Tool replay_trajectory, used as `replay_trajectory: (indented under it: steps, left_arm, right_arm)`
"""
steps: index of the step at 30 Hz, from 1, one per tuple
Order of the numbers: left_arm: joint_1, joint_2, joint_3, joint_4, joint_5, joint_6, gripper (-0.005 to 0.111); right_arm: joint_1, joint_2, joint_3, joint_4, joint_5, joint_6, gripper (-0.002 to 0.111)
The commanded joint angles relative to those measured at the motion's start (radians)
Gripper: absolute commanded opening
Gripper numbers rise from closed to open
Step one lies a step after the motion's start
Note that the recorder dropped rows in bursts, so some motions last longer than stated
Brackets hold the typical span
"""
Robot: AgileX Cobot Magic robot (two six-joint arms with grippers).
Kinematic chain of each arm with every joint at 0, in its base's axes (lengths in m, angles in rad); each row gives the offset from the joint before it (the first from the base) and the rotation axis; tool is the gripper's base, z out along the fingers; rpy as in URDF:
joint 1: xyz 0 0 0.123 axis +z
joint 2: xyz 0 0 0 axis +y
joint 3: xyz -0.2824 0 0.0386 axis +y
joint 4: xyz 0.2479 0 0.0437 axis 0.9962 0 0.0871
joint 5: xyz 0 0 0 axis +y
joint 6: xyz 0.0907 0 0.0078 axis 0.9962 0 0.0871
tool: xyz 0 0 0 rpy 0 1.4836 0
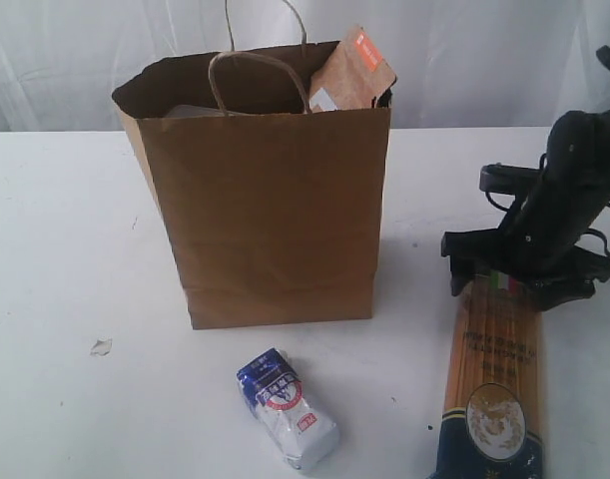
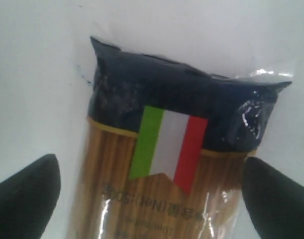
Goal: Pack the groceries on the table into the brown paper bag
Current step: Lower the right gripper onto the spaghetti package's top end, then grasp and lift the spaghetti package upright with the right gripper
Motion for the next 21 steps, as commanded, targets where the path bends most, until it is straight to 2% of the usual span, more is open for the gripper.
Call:
replay_trajectory:
  steps: [1, 4, 11, 17, 19, 21]
  left_arm:
    - [-0.009, -0.007, 0.004, -0.008, -0.005, -0.001, 0.000]
    - [-0.009, -0.007, 0.004, -0.008, -0.005, -0.001, 0.000]
    - [-0.009, -0.007, 0.004, -0.008, -0.005, -0.001, 0.000]
    - [-0.009, -0.007, 0.004, -0.008, -0.005, -0.001, 0.000]
    - [-0.009, -0.007, 0.004, -0.008, -0.005, -0.001, 0.000]
    - [-0.009, -0.007, 0.004, -0.008, -0.005, -0.003, 0.000]
  right_arm:
    - [0.000, 0.011, -0.001, -0.053, 0.009, 0.043, 0.090]
    - [0.000, 0.011, -0.001, -0.055, -0.002, 0.043, 0.090]
    - [0.000, 0.025, -0.001, -0.039, 0.026, 0.039, 0.080]
    - [0.004, 0.029, -0.001, 0.012, 0.055, -0.021, 0.079]
    - [0.012, 0.029, -0.001, 0.012, 0.061, -0.021, 0.075]
    - [0.024, 0.029, -0.001, 0.012, 0.065, -0.021, 0.064]
